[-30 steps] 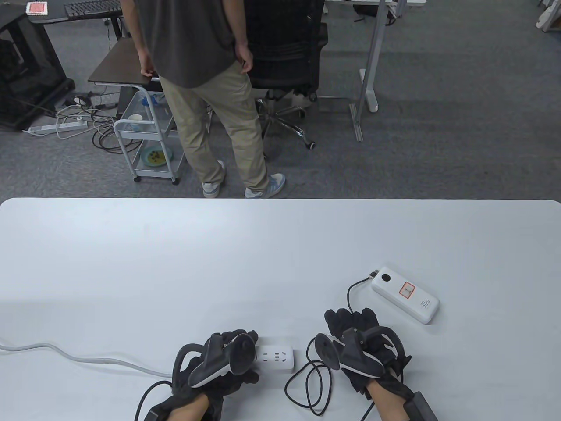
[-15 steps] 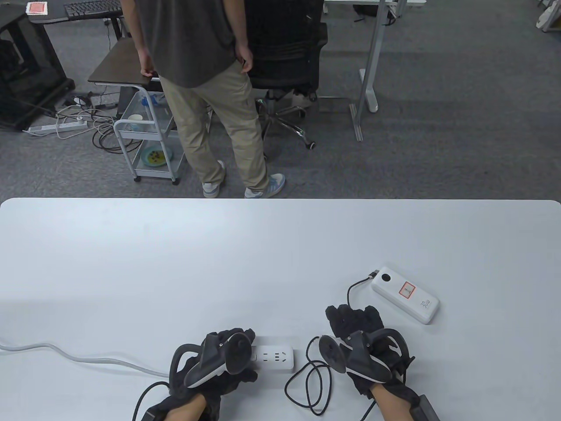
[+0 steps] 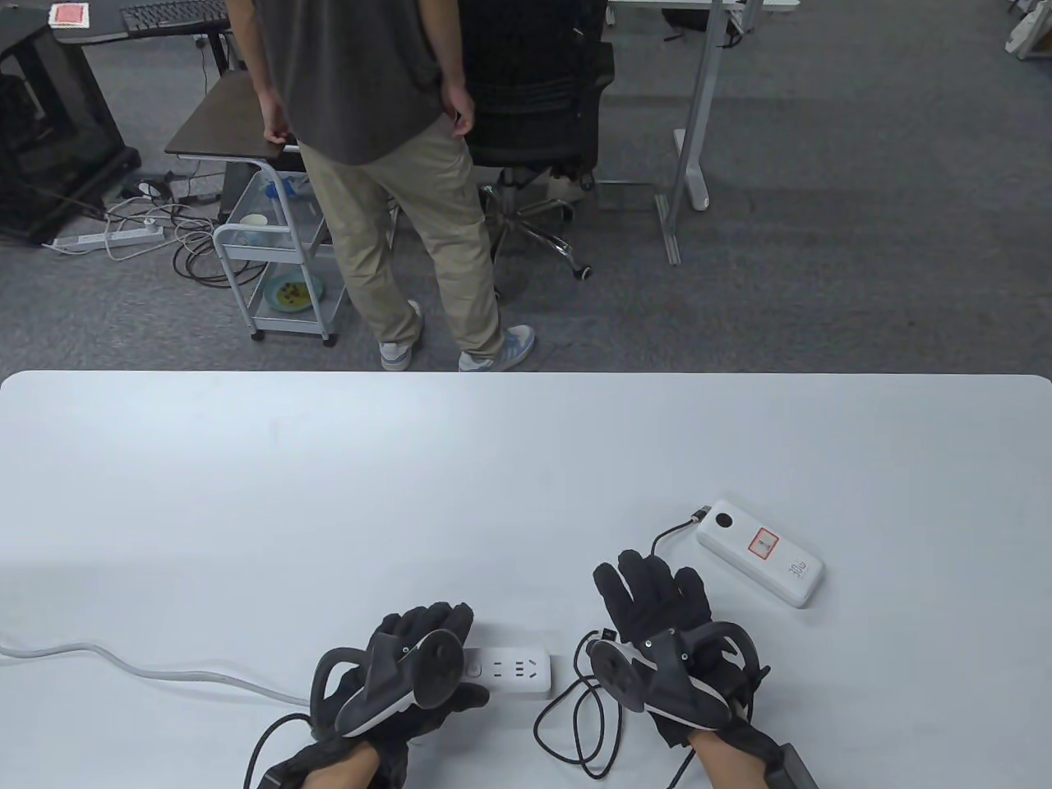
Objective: Unplug the charger and disconnect the battery pack
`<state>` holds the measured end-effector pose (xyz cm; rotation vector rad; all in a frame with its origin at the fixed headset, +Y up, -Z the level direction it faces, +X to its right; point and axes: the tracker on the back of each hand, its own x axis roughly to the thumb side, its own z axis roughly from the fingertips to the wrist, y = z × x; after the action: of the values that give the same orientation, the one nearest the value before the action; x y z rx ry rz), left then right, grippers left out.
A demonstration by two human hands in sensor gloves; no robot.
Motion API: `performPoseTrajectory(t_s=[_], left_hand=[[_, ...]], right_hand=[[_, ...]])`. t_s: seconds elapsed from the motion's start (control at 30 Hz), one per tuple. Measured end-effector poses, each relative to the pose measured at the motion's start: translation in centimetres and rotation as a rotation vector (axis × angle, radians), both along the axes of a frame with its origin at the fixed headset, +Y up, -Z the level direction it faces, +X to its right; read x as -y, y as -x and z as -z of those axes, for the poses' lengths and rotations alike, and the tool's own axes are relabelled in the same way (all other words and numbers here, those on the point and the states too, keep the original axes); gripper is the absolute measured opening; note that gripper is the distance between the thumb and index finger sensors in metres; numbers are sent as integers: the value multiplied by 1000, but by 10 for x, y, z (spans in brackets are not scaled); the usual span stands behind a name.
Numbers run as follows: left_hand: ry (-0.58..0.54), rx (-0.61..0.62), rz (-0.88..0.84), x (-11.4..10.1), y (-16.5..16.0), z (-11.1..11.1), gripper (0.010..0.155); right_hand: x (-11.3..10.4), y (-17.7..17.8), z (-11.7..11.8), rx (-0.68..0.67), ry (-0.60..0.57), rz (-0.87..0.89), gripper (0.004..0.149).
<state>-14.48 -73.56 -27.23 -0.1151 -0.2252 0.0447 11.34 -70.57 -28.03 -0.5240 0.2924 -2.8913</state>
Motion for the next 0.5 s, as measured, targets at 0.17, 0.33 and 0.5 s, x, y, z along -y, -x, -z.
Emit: performPoseTrajectory(t_s=[0.17, 0.33, 0.5], left_hand=[[-62, 2, -48, -6, 7, -3, 106], [-122, -5, -52, -11, 17, -6, 110], [-110, -29, -31, -7, 26, -1, 110]], right_hand=[[-1, -2, -1, -2, -3, 46, 82], [-1, -4, 0, 11, 23, 59, 82], [1, -4, 1, -6, 38, 91, 82]])
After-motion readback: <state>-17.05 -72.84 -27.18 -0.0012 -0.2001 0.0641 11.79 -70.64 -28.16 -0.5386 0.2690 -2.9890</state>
